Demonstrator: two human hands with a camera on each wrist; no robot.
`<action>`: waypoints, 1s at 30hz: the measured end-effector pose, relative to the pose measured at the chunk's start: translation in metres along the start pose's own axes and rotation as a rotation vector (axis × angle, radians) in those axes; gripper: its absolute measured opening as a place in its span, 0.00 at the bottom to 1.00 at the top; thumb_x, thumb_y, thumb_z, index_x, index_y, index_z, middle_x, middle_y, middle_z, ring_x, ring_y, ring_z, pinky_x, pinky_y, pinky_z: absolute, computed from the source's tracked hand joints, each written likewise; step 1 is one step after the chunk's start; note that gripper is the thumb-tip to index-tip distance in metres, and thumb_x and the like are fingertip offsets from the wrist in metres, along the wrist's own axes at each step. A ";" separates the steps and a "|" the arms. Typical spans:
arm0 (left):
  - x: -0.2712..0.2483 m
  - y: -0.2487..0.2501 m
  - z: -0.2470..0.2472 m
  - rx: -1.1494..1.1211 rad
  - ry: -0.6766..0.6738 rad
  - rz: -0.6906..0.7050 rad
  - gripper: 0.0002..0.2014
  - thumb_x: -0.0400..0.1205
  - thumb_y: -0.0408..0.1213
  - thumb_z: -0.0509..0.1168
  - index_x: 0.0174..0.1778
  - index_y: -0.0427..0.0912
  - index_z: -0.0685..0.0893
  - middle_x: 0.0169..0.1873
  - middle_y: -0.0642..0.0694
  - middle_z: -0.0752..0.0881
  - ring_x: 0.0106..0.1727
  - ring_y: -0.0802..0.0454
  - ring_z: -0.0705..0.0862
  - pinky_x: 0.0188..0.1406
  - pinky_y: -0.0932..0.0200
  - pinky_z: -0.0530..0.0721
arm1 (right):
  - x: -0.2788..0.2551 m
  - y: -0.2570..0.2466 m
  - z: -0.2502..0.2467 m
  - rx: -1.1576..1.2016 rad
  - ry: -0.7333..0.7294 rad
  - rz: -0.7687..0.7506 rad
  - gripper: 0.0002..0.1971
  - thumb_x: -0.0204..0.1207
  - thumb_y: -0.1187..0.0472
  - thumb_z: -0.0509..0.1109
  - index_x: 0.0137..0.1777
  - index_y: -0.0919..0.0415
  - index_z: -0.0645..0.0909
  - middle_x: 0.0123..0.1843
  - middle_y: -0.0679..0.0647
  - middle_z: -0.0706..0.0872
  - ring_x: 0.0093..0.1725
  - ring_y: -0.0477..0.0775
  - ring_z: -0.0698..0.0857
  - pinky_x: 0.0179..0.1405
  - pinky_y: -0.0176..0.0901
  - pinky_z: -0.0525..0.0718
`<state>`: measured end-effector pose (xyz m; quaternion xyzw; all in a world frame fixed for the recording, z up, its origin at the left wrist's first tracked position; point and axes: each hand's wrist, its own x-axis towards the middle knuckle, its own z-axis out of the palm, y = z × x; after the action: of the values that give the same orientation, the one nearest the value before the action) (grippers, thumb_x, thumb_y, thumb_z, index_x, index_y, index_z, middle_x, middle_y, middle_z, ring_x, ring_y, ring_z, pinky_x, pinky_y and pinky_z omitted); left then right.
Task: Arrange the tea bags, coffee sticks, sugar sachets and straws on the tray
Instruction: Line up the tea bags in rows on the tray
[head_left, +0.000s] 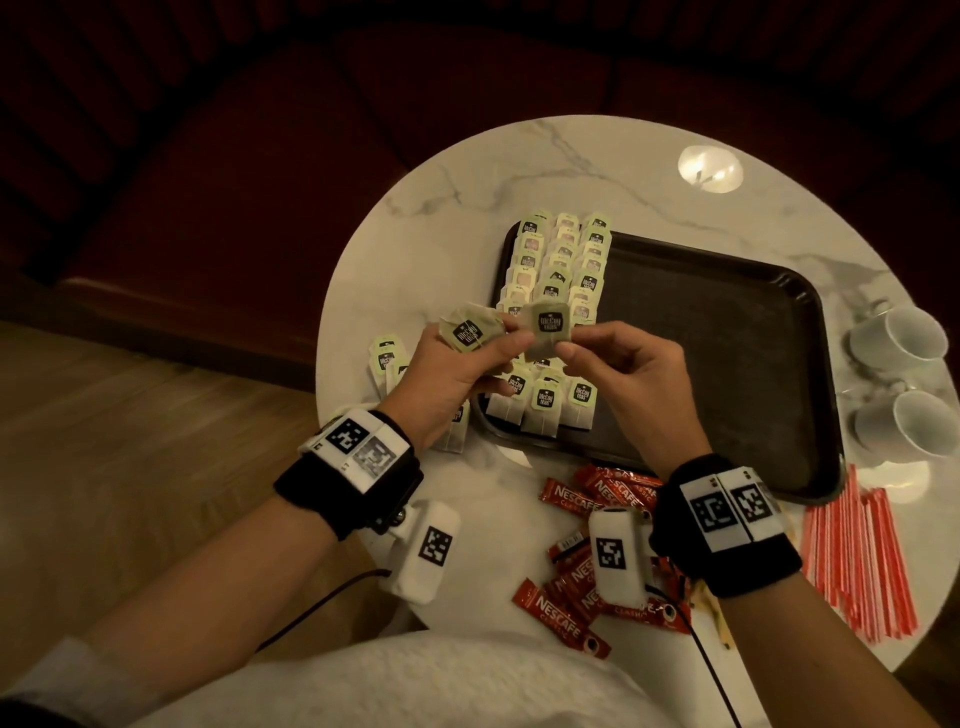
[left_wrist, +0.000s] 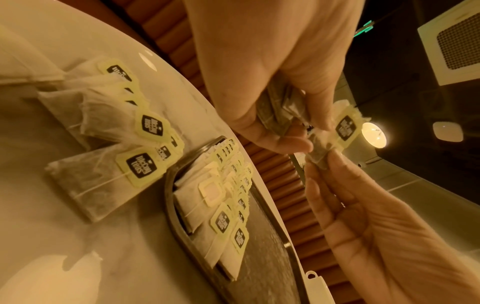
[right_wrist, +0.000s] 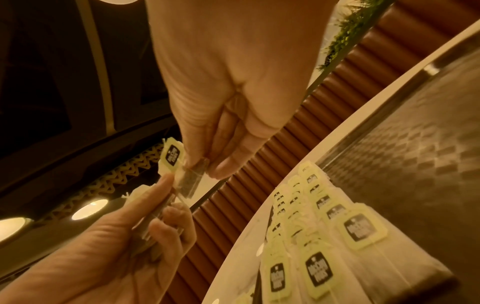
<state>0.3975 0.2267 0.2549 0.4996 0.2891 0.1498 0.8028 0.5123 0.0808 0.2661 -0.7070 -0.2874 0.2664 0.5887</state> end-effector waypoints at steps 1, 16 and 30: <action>0.000 -0.001 0.001 0.016 0.006 -0.007 0.07 0.71 0.36 0.75 0.44 0.44 0.87 0.35 0.48 0.87 0.34 0.56 0.82 0.30 0.60 0.87 | -0.001 0.003 -0.001 -0.009 0.011 0.009 0.06 0.73 0.59 0.76 0.49 0.52 0.88 0.49 0.50 0.91 0.51 0.48 0.90 0.51 0.37 0.88; 0.004 -0.012 -0.001 0.023 0.142 -0.096 0.14 0.79 0.38 0.72 0.55 0.32 0.84 0.39 0.38 0.84 0.30 0.55 0.83 0.33 0.58 0.90 | -0.027 0.069 -0.032 -0.431 0.071 0.504 0.07 0.79 0.56 0.74 0.54 0.55 0.87 0.49 0.46 0.88 0.51 0.41 0.84 0.56 0.41 0.83; 0.004 -0.015 -0.008 0.073 0.145 -0.150 0.12 0.79 0.41 0.72 0.50 0.34 0.85 0.32 0.44 0.84 0.31 0.54 0.83 0.37 0.56 0.91 | -0.018 0.066 -0.025 -0.495 -0.005 0.509 0.14 0.78 0.56 0.76 0.62 0.55 0.87 0.50 0.48 0.90 0.49 0.40 0.86 0.47 0.32 0.82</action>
<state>0.3956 0.2274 0.2373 0.4933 0.3884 0.1142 0.7699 0.5240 0.0416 0.2058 -0.8766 -0.1594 0.3283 0.3135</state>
